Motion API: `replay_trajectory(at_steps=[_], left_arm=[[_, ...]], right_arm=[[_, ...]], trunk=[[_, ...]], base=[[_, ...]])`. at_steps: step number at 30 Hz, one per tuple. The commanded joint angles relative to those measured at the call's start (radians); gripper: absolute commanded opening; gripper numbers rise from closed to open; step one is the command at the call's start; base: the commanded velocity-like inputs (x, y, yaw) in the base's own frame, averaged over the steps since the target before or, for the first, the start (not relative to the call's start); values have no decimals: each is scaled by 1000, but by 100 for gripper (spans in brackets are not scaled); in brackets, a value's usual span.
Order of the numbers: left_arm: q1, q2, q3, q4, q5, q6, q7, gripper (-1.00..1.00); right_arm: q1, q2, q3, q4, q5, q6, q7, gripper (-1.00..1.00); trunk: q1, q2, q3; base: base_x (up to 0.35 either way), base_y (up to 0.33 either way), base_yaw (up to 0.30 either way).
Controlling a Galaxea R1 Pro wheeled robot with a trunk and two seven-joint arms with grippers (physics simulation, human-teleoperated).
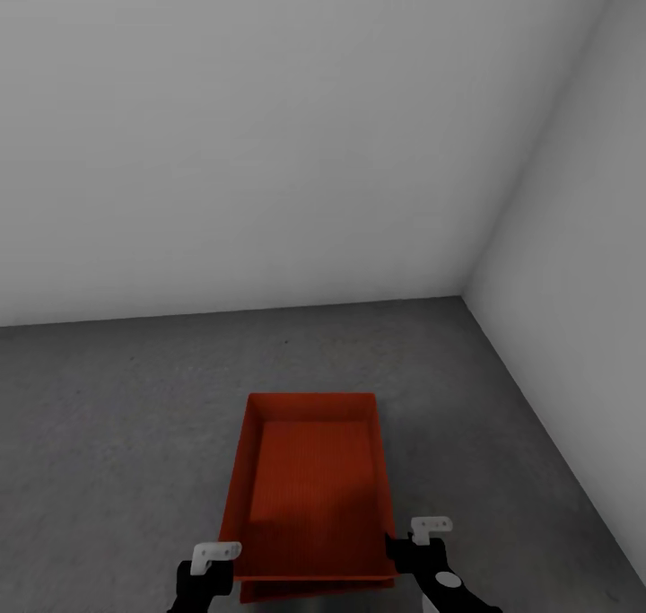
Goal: Move the two storage containers from the living room to the garage. In the garage, place one container on the floor and stack the other container on top of it (either order is fine).
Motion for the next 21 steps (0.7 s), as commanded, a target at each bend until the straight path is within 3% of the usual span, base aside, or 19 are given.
replay_trajectory(at_steps=[1, 14, 15, 19, 20, 21], left_arm=[[-1, 0, 20, 3, 18, 12, 7, -100], [-1, -2, 20, 1, 18, 12, 8, -100], [-1, -2, 20, 1, 18, 12, 8, 100], [-1, -2, 20, 1, 18, 12, 8, 100], [-1, -2, 20, 1, 18, 12, 8, 100], [-1, -2, 20, 1, 18, 13, 8, 100]], right_arm=[[0, -15, -3, 3, -3, -4, -9, -100], [0, -15, -3, 3, -3, -4, -9, -100], [0, -15, -3, 3, -3, -4, -9, -100], [0, -15, -3, 3, -3, -3, -9, -100], [0, -15, -3, 3, -3, -3, -9, 100], [0, -15, -3, 3, -3, -3, -9, 100]], trunk=[[0, 0, -1], [0, 0, -1], [0, 0, -1], [0, 0, -1], [0, 0, -1], [0, 0, -1]], base=[[0, 0, 0], [0, 0, 0], [0, 0, 0], [0, 0, 0], [0, 0, 0], [0, 0, 0]])
